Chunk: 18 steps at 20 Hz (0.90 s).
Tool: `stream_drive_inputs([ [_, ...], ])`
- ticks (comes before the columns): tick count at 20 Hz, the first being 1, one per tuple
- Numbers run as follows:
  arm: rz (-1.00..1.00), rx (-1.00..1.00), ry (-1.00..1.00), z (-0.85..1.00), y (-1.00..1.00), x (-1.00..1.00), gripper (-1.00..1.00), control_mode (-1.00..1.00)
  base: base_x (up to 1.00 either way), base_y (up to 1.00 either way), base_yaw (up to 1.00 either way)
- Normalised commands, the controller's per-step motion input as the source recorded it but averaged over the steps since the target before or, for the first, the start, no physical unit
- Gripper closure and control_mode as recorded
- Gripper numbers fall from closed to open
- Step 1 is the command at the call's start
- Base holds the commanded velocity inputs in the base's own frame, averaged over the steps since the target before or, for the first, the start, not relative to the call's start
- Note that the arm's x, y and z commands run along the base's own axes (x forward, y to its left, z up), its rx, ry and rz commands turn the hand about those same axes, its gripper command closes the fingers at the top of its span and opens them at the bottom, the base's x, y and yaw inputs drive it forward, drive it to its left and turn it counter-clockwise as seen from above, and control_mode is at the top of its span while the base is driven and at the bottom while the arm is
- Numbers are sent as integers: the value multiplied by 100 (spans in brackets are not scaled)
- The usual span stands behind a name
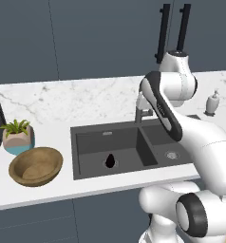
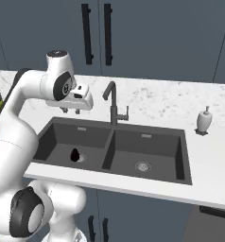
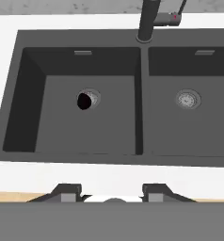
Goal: Pick the avocado from the sink and place it in the bowl. Then pick the bowl and place it in the microwave. Then close the microwave door and press the start button.
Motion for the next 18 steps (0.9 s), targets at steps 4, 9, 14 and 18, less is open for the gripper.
stream_drive_inputs([
  [4,0,0,-2,0,-1,-19,-100,-100,0,0,0],
  [9,0,0,-10,0,0,-75,-100,-100,0,0,0],
  [14,0,1,0,-15,2,-52,-100,-100,0,0,0],
  [18,-1,0,1,-41,29,-8,-100,-100,0,0,0],
])
